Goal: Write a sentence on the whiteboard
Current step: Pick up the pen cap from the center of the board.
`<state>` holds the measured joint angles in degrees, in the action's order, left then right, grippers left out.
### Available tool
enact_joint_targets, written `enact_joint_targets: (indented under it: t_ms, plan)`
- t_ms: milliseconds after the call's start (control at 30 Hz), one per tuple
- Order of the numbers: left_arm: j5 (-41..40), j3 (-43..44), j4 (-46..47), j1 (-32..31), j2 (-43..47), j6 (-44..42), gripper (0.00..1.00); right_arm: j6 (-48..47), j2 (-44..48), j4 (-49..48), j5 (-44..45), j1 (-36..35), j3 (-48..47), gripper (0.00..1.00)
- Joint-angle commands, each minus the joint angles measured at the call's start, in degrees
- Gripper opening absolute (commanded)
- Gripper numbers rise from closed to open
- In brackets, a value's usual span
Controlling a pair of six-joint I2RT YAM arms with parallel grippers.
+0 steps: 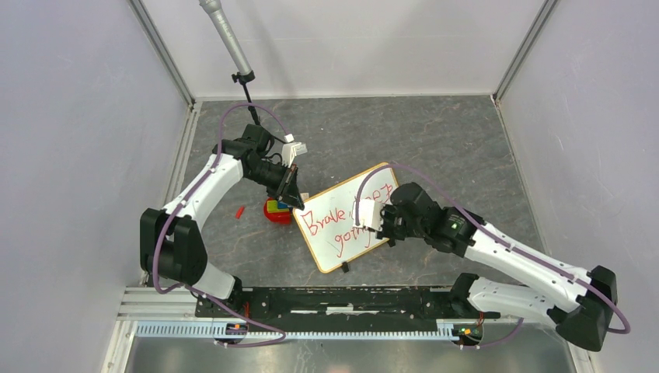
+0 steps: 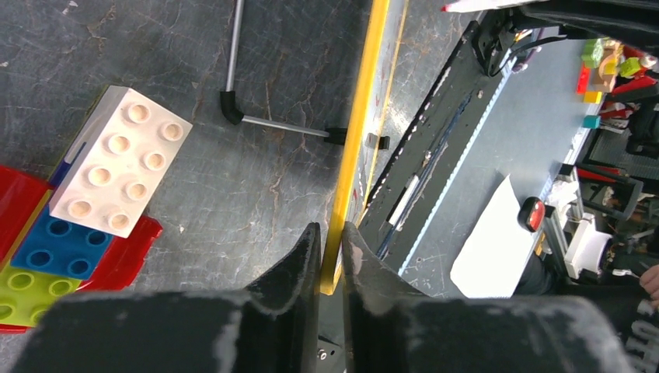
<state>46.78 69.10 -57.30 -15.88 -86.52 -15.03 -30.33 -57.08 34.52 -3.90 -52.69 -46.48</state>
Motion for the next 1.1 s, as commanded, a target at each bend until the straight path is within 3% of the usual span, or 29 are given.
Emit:
enact_joint_targets:
  t_ms: [0, 167, 233, 300, 467, 567, 700, 833, 1067]
  plan:
    - [-3.27, 0.68, 2.73, 0.05, 2.02, 0.17, 0.28, 2.0, 2.15, -3.21, -3.69, 0.38, -4.77, 0.0]
    - [-2.05, 2.36, 5.0, 0.59, 4.09, 2.12, 0.43, 5.19, 1.04, -4.41, -6.84, 3.1, -8.86, 0.0]
    - [-0.31, 4.34, 5.44, 1.85, 4.91, 3.31, 0.58, 6.02, 0.81, -4.79, -7.89, 4.9, -9.95, 0.0]
    - [1.86, 6.42, 5.45, 4.23, 5.66, 4.7, 0.69, 7.05, 0.59, -4.9, -9.38, 6.97, -11.05, 0.0]
    - [1.77, 9.06, 3.11, 14.19, 9.05, 3.13, 0.81, 10.05, -0.57, -4.99, -14.87, 13.7, -13.0, 0.0]
    - [-4.98, 8.46, -1.72, 22.62, 9.33, -3.46, 0.8, 12.3, -1.01, -5.95, -19.01, 19.0, -13.2, 0.0]
    - [-16.19, 3.06, -3.86, 29.29, 9.94, -12.12, 0.77, 13.94, -1.23, -7.42, -21.84, 23.36, -13.23, 0.0]
    - [-24.48, -5.25, 1.49, 30.22, 10.39, -16.58, 0.71, 14.59, -2.63, -7.45, -23.53, 25.54, -14.49, 0.0]
    - [-30.82, -14.82, 9.48, 28.46, 6.24, -20.53, 0.67, 15.12, -4.58, -7.45, -24.62, 26.45, -16.0, 0.0]
